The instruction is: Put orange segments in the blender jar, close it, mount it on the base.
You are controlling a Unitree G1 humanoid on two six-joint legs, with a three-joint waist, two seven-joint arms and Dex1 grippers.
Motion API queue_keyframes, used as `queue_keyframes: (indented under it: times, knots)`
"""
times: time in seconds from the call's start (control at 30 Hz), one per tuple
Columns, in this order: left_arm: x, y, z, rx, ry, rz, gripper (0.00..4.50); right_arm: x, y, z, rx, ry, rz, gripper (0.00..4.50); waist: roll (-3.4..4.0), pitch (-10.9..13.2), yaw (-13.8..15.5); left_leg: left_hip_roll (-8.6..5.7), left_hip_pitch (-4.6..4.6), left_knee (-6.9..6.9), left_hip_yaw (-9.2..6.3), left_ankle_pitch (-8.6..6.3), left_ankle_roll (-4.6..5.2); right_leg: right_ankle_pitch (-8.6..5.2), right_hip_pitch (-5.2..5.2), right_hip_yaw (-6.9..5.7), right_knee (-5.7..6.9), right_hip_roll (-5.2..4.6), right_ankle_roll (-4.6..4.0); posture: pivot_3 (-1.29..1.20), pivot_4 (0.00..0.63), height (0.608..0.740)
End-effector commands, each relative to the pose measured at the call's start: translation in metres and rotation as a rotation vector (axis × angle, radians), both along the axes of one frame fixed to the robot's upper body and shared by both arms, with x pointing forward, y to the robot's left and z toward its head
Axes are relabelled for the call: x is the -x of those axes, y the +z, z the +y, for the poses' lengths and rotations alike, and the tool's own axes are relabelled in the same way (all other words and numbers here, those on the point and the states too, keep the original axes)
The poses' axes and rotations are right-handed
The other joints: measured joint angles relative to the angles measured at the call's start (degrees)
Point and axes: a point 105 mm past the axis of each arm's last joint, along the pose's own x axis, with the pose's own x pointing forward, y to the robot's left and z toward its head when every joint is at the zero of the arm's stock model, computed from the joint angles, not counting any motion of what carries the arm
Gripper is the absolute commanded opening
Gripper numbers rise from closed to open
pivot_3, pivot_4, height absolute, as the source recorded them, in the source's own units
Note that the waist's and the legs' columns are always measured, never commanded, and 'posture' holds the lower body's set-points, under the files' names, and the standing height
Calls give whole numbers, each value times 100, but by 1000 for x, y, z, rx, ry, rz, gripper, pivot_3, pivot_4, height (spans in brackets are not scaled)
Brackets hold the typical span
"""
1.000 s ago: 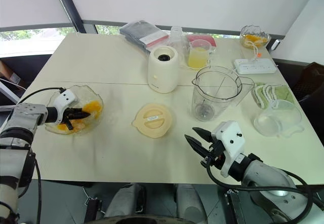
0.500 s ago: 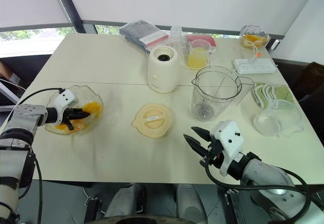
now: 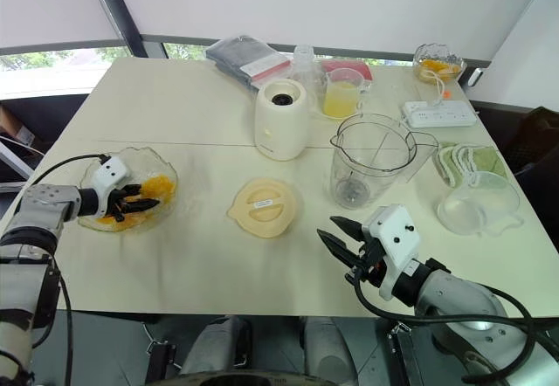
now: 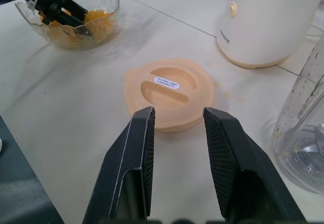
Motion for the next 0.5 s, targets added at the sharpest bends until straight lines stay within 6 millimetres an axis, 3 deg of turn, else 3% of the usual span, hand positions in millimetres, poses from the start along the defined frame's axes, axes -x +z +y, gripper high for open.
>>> queue_keyframes:
  times: [0.03, 0.5]
  knots:
    - [0, -5, 5, 39, 73, -19, 2327, 0, 5, 0, 10, 9, -25, 1539, 0, 0, 1, 0, 0, 0, 0, 0, 0, 0, 0, 0, 0, 0, 0, 0, 150, 740]
    - [-9, -11, -17, 182, 108, -25, 2327, -4, 4, 1, 26, 24, -32, 1539, 21, -16, 118, -3, 8, 0, 2, 0, 0, -1, 7, 0, -1, -2, -2, 0, 150, 740]
